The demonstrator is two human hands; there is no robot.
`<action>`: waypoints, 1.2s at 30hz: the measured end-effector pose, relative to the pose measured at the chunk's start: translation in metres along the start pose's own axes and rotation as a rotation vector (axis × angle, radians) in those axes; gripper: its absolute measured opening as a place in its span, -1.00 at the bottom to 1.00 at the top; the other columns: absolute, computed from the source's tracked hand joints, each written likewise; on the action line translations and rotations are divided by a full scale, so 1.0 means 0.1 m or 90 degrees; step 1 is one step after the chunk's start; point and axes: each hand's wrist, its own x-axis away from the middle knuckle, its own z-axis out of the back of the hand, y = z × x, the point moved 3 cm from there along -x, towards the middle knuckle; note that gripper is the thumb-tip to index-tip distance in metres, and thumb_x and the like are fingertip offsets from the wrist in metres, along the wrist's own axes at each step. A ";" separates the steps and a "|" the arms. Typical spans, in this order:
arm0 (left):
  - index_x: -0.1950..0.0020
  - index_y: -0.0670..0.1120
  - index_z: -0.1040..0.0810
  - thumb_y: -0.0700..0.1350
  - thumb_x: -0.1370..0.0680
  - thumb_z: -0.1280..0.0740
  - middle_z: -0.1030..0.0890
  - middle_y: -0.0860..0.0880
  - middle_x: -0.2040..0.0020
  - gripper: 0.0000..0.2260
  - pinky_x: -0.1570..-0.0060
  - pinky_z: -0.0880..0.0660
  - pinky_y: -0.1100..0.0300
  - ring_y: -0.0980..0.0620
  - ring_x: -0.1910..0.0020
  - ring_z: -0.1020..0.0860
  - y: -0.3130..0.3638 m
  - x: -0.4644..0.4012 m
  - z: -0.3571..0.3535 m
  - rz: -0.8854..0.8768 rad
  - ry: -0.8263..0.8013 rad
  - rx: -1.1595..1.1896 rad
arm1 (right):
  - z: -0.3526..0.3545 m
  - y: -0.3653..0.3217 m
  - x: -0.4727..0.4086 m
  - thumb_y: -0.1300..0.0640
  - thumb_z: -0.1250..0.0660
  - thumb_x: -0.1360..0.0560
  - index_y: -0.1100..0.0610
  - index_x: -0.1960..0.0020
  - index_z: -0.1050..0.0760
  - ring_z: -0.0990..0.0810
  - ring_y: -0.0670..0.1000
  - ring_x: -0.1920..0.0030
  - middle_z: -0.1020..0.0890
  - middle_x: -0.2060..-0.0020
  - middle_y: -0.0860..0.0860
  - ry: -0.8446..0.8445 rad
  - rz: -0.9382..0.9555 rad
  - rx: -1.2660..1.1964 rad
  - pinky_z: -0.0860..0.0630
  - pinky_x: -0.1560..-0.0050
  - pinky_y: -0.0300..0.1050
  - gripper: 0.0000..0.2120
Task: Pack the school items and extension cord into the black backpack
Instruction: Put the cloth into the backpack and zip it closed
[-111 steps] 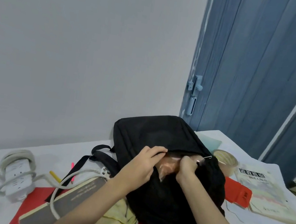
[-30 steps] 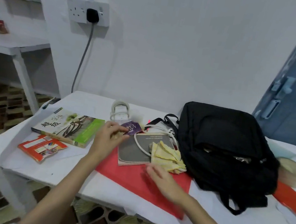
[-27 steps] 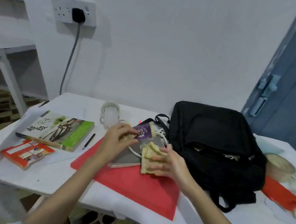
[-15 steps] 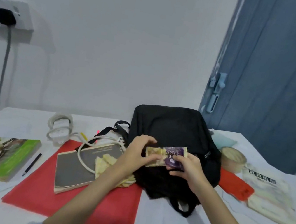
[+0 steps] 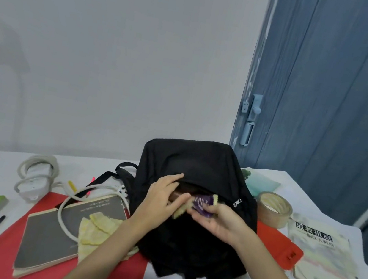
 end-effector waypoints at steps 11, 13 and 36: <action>0.27 -0.16 -0.45 -0.33 -0.39 -0.19 -0.51 -0.09 0.26 -0.89 0.18 -0.37 0.21 0.07 0.19 -0.36 -0.08 -0.23 -0.13 -0.102 0.121 -0.136 | 0.12 -0.39 0.03 0.30 -0.21 -0.57 0.33 0.04 -0.46 -0.65 0.13 0.32 -0.60 0.20 0.25 -0.013 0.020 0.349 -0.64 0.28 -0.07 -0.91; 0.21 -0.06 -0.30 -0.40 -0.32 -0.15 -0.39 -0.07 0.29 -0.76 0.24 -0.30 0.17 0.07 0.27 -0.28 -0.02 -0.28 -0.14 -0.063 0.103 -0.110 | 0.21 -0.46 0.07 0.25 -0.18 -0.59 0.30 -0.19 -0.32 -0.59 0.04 0.48 -0.61 0.23 0.23 0.005 0.018 0.445 -0.55 0.49 -0.15 -0.80; -0.06 -0.06 -0.39 0.21 -0.25 -0.49 -0.39 0.07 0.02 -0.43 0.14 -0.26 0.22 0.04 0.05 -0.38 0.02 -0.49 -0.58 0.023 -0.225 -0.243 | 0.80 -0.80 -0.04 0.01 -0.53 -0.31 0.13 -0.04 -0.61 -0.49 -0.16 0.23 -0.63 0.16 -0.05 0.220 0.290 0.987 -0.38 0.16 -0.33 -0.65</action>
